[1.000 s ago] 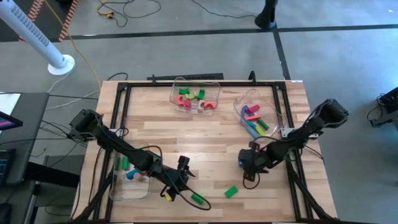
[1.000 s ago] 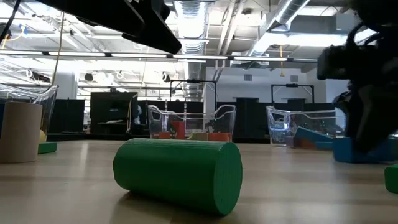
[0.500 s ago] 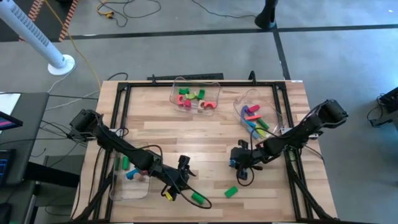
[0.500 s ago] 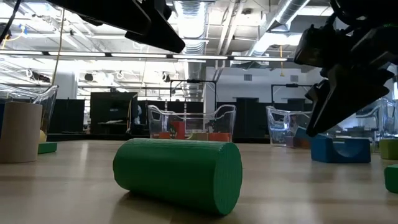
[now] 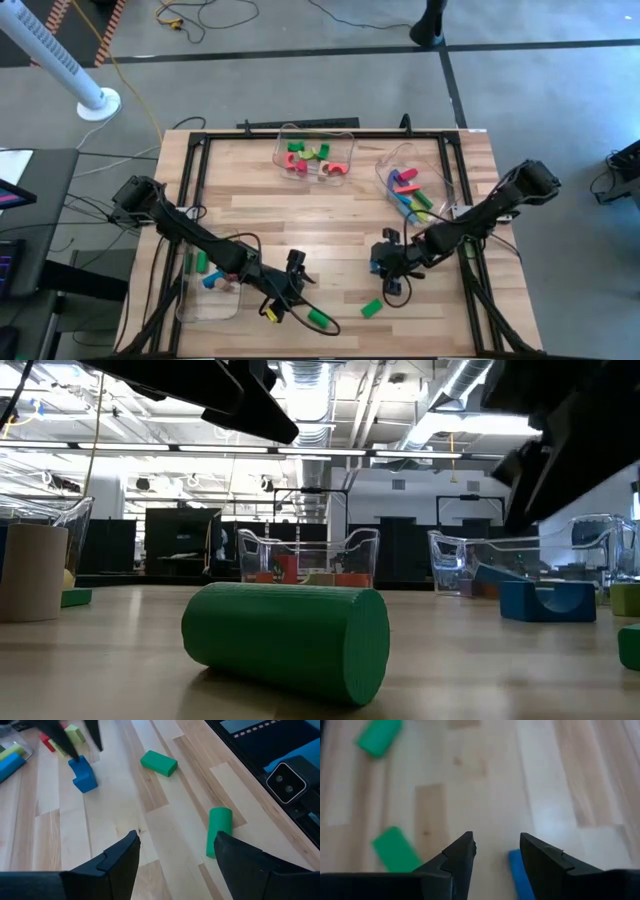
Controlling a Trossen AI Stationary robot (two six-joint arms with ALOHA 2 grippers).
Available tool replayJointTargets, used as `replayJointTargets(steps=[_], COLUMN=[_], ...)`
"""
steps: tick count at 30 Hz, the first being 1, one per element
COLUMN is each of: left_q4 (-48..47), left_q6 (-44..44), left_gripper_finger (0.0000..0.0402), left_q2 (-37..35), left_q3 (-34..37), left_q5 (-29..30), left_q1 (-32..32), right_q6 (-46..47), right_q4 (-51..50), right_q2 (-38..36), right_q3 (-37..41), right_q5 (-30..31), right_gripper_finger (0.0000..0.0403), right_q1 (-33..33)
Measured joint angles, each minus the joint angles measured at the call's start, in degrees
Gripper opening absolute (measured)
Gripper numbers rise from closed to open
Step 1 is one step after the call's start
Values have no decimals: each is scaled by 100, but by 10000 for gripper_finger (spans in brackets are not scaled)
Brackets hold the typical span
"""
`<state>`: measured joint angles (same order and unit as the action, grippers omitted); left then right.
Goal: Sort blocks by size
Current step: Put the blue arch block into the middle transparent bin
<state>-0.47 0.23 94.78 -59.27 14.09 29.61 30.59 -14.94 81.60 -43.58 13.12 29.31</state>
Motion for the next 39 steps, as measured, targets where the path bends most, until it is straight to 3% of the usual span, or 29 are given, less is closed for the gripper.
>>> replayJointTargets(steps=[9,17,21,27,39], left_q4=[6,378,497,498,501], left_q6=[-11,-53,-105,-116,-72], left_gripper_finger=[245,244,244,245,245], left_q2=[0,0,0,0,0], left_q3=[8,252,330,330,330], left_q5=[0,0,-1,-2,0], left_q1=[0,-15,-15,-15,-15], right_q6=[222,242,538,937,813], right_q4=[-99,-383,-955,-1729,-958], right_q2=[19,20,20,20,20], right_q3=[-84,-84,-82,-69,598], right_q5=[43,668,974,1295,1216], right_gripper_finger=[190,190,200,252,265], right_q1=[599,1067,1083,937,664])
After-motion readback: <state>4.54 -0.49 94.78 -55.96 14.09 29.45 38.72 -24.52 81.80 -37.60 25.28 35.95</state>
